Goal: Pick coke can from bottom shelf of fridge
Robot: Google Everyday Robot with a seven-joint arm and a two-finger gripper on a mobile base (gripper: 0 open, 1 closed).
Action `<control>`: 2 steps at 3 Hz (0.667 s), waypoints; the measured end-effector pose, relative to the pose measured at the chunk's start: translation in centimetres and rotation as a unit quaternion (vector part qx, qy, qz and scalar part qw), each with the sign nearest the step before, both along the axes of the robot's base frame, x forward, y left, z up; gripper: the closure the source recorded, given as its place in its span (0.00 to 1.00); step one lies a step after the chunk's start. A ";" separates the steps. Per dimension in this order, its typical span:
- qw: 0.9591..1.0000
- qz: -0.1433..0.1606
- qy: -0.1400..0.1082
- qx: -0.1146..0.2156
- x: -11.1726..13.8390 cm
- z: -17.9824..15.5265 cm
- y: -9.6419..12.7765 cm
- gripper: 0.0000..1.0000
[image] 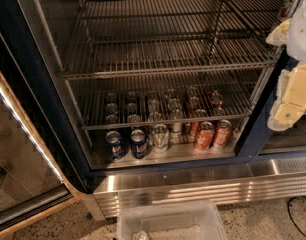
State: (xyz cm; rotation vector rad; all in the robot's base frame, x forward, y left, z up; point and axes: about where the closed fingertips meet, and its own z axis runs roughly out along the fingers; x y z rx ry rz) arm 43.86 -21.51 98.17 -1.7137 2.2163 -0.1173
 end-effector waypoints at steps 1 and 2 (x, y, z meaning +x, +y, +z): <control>1.000 0.000 -0.001 0.000 0.0 0.0 0.1 0.00; 0.999 -0.026 -0.011 0.018 0.7 -1.9 0.5 0.00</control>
Offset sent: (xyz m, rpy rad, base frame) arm 0.0246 0.0139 -0.0688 0.1232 -0.0540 -0.1820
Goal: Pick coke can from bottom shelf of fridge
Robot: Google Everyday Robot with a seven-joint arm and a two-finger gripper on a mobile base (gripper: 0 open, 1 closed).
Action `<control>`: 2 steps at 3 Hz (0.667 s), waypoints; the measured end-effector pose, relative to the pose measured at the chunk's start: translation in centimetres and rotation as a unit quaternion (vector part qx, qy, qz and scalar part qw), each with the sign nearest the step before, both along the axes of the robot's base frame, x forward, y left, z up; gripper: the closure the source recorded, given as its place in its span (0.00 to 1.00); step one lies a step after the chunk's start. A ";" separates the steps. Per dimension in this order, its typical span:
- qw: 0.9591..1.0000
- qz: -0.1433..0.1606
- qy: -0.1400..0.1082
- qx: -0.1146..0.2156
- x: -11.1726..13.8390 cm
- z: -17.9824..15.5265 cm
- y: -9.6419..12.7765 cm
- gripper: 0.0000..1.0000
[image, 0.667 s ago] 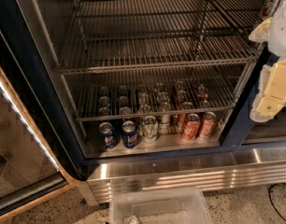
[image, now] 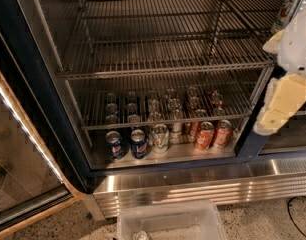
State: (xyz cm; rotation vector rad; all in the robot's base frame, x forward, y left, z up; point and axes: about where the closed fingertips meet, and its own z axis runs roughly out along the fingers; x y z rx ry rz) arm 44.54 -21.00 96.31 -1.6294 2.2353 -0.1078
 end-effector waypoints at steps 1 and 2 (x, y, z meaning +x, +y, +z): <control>0.997 -0.050 -0.002 0.057 0.0 -4.6 0.4 0.00; 0.996 -0.057 -0.033 0.068 1.3 -4.5 0.5 0.00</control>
Offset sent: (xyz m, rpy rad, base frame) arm -0.0003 0.0034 -0.0416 0.0997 0.0001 -0.0885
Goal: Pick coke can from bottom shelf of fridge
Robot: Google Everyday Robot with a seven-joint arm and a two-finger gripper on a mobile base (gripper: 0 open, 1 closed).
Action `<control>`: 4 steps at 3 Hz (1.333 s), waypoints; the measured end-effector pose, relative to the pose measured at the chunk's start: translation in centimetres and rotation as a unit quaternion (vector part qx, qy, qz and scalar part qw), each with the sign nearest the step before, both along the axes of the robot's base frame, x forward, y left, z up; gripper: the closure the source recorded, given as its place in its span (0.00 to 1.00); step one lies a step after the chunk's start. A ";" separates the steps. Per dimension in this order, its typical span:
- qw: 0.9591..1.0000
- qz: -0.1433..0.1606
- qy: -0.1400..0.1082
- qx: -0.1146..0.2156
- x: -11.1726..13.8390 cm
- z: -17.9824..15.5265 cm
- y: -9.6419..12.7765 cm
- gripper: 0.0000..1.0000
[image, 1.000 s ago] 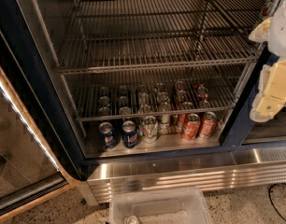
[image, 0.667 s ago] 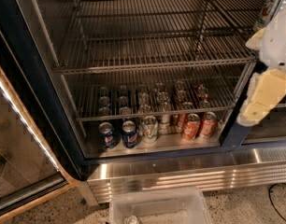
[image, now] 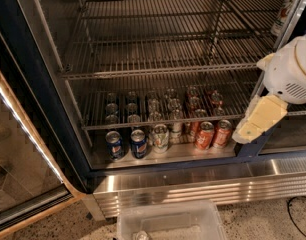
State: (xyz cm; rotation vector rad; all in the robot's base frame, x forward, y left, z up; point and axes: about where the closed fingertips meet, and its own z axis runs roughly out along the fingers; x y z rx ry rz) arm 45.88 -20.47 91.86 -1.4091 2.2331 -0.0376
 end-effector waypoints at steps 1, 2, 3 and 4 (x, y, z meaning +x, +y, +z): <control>1.000 0.000 0.000 0.000 0.0 0.0 0.0 0.00; 1.000 -0.004 -0.010 0.014 0.0 -0.3 0.4 0.00; 0.997 -0.036 -0.020 0.066 -0.6 -2.7 1.2 0.00; 0.988 -0.075 -0.033 0.130 -0.3 -6.4 1.9 0.00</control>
Offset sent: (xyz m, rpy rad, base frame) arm 0.0014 0.0085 -0.0102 0.0724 -0.0441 -0.0232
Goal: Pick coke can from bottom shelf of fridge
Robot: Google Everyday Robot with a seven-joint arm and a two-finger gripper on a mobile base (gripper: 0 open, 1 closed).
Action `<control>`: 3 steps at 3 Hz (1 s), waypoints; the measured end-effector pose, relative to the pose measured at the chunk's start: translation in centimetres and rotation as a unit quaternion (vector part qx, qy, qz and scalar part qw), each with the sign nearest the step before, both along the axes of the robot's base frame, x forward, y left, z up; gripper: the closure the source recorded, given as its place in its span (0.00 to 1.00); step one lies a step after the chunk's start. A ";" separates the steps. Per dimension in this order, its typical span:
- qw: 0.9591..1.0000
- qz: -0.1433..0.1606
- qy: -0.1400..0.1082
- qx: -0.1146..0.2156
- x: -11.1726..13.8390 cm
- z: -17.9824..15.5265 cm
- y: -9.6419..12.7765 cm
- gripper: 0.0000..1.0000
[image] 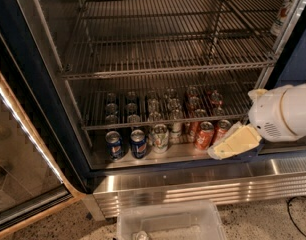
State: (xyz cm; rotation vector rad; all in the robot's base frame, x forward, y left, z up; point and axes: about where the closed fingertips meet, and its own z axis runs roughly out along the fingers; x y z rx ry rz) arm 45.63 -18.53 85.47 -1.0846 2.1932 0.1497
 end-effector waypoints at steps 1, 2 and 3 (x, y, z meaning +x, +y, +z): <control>0.997 -0.030 -0.011 0.069 2.1 -3.4 1.4 0.00; 0.997 -0.030 -0.011 0.069 2.1 -3.4 1.4 0.00; 0.995 -0.049 -0.015 0.090 2.2 -4.5 1.4 0.00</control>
Offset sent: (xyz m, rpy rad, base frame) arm 0.0154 0.0116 -0.0329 0.1154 -0.0089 -0.0452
